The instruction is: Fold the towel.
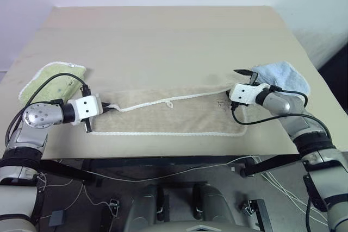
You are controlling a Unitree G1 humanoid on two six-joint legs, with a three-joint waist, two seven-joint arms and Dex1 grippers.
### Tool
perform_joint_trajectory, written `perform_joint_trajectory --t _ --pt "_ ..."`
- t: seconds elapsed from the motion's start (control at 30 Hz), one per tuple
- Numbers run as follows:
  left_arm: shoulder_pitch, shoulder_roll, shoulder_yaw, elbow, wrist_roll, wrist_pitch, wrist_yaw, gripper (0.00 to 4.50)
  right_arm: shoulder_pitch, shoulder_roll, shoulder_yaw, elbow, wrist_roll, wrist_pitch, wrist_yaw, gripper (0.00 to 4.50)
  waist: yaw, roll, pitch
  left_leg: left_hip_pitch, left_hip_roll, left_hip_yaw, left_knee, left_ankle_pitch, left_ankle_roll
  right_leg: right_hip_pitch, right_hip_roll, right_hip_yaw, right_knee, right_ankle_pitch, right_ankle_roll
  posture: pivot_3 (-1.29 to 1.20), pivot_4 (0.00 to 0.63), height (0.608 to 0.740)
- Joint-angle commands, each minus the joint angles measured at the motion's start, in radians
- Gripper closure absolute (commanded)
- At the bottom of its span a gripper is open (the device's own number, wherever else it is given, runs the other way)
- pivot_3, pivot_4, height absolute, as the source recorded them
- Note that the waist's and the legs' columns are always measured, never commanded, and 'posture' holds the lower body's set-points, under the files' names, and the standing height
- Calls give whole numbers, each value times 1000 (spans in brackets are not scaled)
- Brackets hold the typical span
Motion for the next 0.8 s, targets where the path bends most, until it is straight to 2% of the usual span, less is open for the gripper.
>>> perform_joint_trajectory --t 0.03,0.3,0.43,0.67,0.8 --pt "11 8 34 -38 -17 8 9 4500 -41 -6 24 71 -47 -53 -42 403 2 0 0 0 0 0 0 0 0 0 0 0 0 0 0 0 150 740" --pt "49 10 52 -65 -15 17 18 4500 -64 -12 41 128 -59 -100 -36 2942 1 0 0 0 0 1 0 0 0 0 0 0 0 0 0 0 150 740" --pt "53 8 54 -71 -13 23 21 4500 -67 -13 39 132 -59 -108 -32 4360 1 0 0 0 0 1 0 0 0 0 0 0 0 0 0 0 150 740" --pt "57 -14 84 -87 -58 88 37 4500 -81 -44 15 103 -59 -112 -53 4463 1 0 0 0 0 1 0 0 0 0 0 0 0 0 0 0 150 740" --pt "-75 -79 143 -40 -113 219 114 4500 -155 -48 -18 110 0 -109 0 4463 6 0 0 0 0 1 0 0 0 0 0 0 0 0 0 0 150 740"
